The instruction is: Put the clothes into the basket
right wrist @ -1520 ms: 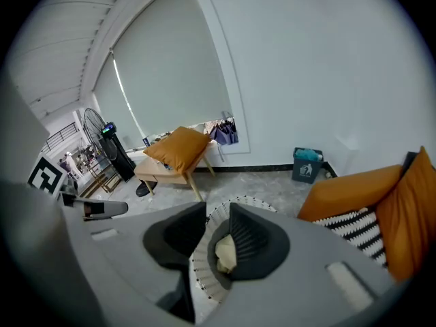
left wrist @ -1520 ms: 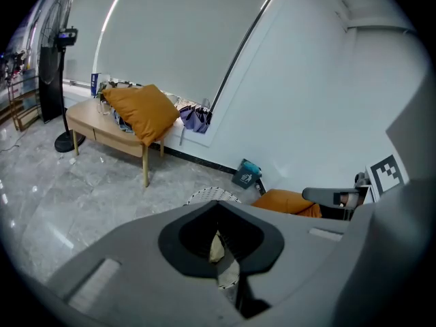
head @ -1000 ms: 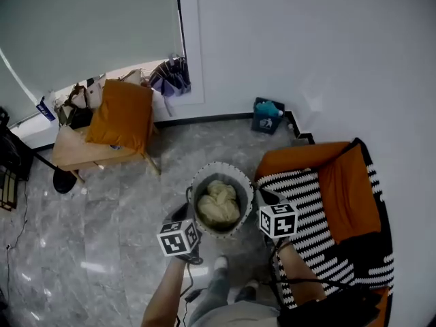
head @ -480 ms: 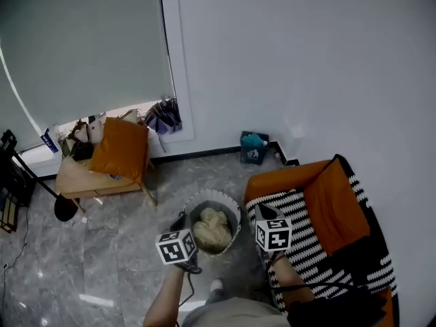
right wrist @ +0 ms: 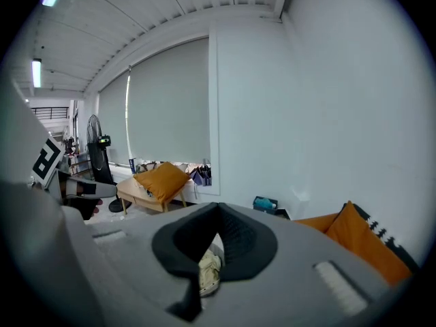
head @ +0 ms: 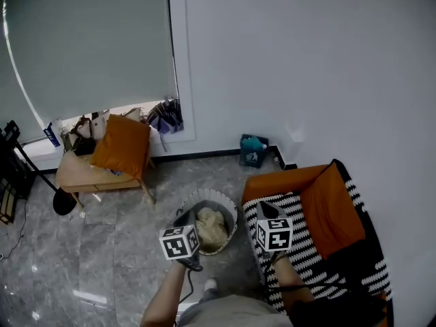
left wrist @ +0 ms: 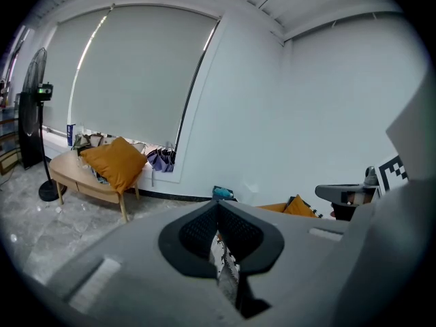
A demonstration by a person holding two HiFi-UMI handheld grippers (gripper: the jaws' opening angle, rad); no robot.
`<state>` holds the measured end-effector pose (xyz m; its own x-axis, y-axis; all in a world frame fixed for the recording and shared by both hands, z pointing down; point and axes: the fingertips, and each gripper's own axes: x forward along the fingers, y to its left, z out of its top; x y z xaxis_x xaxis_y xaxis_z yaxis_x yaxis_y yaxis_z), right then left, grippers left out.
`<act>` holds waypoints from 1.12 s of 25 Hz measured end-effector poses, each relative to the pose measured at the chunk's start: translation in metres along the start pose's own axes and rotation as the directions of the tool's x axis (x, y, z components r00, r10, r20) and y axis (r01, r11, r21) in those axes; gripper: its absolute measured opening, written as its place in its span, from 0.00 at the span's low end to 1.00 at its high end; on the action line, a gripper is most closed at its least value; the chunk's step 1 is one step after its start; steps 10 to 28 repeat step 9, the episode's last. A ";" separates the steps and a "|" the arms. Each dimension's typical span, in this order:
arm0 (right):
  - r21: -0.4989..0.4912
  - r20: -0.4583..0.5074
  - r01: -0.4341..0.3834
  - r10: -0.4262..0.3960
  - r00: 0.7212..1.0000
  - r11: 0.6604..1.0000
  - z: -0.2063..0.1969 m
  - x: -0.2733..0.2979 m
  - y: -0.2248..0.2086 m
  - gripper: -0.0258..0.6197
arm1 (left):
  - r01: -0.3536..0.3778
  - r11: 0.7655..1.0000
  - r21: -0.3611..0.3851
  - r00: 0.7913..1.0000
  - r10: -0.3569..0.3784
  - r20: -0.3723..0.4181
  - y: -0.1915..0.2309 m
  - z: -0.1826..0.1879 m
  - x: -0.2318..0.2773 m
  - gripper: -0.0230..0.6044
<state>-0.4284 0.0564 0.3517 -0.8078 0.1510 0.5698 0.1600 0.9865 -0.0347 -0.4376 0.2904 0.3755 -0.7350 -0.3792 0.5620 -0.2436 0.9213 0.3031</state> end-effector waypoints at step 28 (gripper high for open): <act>0.055 0.022 0.010 -0.012 1.000 0.998 0.003 -0.011 -0.011 0.04 | 0.001 1.000 0.006 1.000 -0.001 0.006 -0.009 -0.003 -0.007 0.03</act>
